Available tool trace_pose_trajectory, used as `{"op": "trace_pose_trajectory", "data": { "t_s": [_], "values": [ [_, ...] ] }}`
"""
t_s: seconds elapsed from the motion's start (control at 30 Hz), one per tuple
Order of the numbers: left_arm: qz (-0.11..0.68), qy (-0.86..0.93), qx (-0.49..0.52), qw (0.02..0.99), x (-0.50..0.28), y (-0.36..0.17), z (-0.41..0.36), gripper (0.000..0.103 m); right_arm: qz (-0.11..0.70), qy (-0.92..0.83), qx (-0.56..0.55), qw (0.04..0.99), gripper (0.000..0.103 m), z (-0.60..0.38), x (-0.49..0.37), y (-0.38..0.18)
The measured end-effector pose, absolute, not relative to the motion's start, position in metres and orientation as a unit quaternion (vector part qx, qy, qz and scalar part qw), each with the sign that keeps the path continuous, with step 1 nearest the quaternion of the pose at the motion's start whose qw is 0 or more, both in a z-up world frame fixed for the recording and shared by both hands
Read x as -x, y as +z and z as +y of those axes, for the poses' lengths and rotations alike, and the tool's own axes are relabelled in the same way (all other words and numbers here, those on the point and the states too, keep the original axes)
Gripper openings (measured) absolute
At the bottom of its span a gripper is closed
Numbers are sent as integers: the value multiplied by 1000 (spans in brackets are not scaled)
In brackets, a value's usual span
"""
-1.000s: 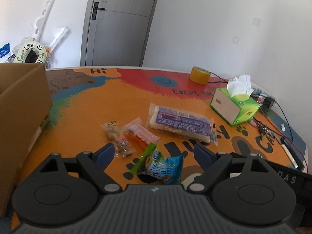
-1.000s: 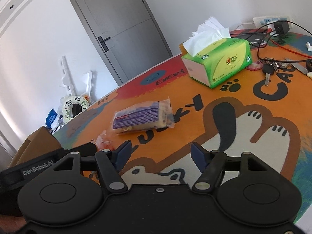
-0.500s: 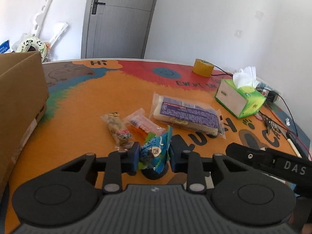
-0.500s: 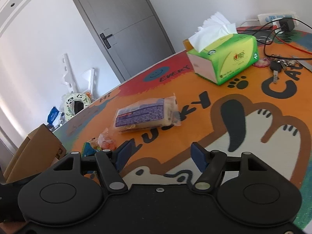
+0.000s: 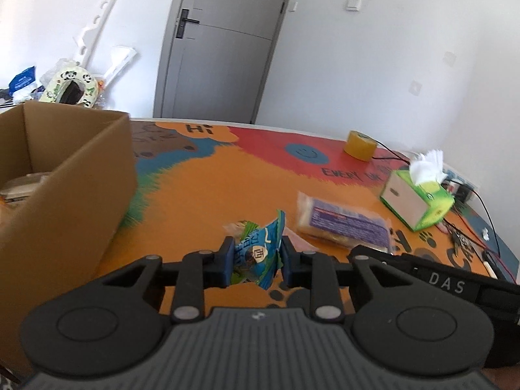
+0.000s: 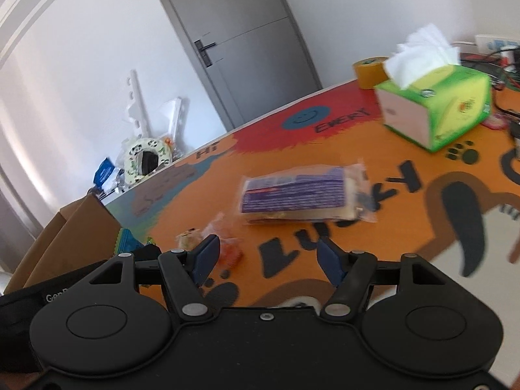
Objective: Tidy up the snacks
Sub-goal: 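Grasp the blue-green packet with the left tool while the right tool approaches the pile, then grasp the orange-red packet with the right tool while the left tool lifts the blue-green packet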
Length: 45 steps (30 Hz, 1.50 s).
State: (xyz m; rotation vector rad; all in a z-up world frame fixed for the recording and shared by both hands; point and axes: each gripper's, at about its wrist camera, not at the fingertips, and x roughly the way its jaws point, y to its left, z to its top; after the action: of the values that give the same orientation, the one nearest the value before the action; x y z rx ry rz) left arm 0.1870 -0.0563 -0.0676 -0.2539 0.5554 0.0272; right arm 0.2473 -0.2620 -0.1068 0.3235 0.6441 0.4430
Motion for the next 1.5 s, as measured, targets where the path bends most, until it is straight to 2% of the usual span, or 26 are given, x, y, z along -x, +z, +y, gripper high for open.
{"op": "trace_pose_trajectory", "data": {
  "t_s": [0.47, 0.77, 0.83, 0.9, 0.93, 1.0, 1.5],
  "values": [
    [274, 31, 149, 950, -199, -73, -29, 27, 321, 245, -122, 907, 55, -215, -272, -103],
    [283, 41, 153, 946, -204, -79, -23, 27, 337, 252, -110, 900, 53, -197, -285, -114],
    [283, 41, 152, 946, -203, -79, -23, 27, 332, 252, -95, 904, 50, -194, -282, -116],
    [282, 41, 151, 947, -202, -78, -24, 27, 330, 248, -79, 907, 36, -192, -279, -115],
    [282, 40, 151, 947, -202, -78, -24, 27, 331, 249, -78, 907, 35, -194, -277, -115],
    [280, 39, 150, 947, -200, -76, -25, 27, 336, 254, -83, 903, 27, -197, -275, -115],
    [238, 27, 145, 960, -169, -45, -29, 27, 298, 251, -111, 914, 25, -217, -235, -85]
  ]
}}
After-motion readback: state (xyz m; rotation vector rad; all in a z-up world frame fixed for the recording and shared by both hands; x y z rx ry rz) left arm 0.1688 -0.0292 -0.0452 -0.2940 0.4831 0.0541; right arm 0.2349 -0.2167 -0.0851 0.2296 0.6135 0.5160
